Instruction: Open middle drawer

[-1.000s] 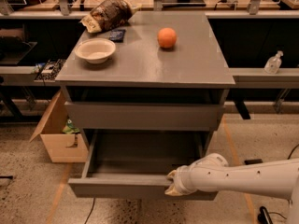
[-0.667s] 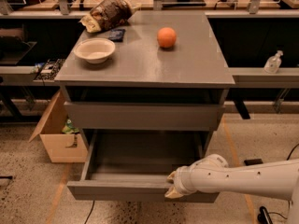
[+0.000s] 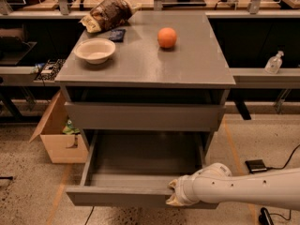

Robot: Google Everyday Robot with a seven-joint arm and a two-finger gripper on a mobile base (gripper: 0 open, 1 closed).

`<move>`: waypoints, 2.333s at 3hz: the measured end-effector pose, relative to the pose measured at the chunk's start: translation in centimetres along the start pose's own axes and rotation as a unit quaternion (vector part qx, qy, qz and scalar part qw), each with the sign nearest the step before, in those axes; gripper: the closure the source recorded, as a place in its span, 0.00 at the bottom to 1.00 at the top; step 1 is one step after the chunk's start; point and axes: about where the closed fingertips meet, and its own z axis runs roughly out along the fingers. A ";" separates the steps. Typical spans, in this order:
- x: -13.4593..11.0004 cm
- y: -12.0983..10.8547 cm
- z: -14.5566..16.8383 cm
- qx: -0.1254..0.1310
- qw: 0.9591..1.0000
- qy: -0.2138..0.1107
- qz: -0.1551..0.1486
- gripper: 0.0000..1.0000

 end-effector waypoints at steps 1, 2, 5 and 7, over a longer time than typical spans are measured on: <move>0.0 0.1 0.1 -0.001 1.000 0.000 0.000 0.82; 0.0 0.0 0.0 -0.001 1.000 0.000 0.000 0.58; -0.4 -2.3 -5.7 0.053 0.998 -0.014 -0.007 0.00; 0.8 -3.2 -11.2 0.080 0.997 -0.004 0.003 0.00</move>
Offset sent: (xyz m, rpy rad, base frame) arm 0.0097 -0.0052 0.0160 -0.0009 -0.0443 0.0009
